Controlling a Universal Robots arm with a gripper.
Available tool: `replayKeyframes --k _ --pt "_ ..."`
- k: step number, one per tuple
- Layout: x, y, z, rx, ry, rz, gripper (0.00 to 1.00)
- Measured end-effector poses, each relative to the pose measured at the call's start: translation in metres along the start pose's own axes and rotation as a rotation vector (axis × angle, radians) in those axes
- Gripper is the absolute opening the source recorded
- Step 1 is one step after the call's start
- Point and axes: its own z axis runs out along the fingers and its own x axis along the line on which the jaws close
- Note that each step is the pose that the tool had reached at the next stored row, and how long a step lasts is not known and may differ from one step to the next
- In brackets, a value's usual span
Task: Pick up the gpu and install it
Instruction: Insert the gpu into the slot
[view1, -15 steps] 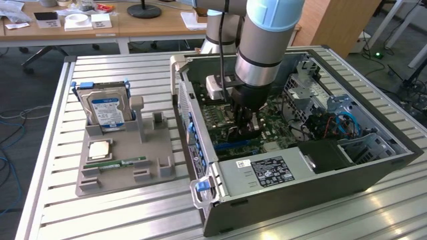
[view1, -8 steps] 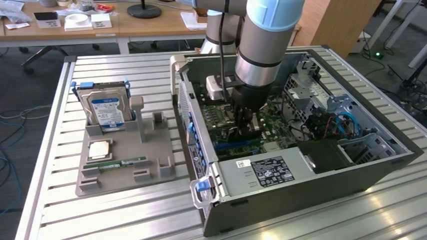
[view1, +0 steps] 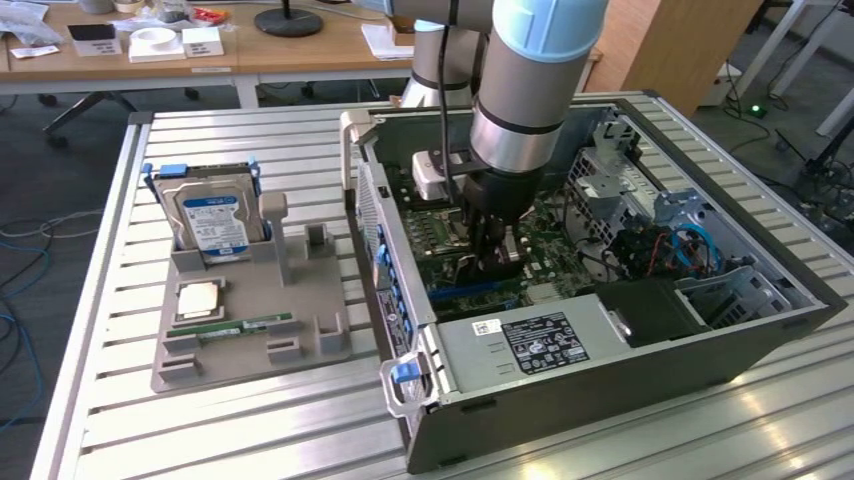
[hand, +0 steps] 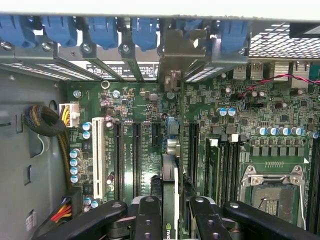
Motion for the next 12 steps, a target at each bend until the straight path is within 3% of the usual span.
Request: replayKeyframes --k 7,12 --pt "0.0 -0.0001 -0.0009 -0.0001 -0.0132 0.0 0.26" --pt "0.0 -0.0001 -0.001 -0.0003 -0.0298 0.001 0.26"
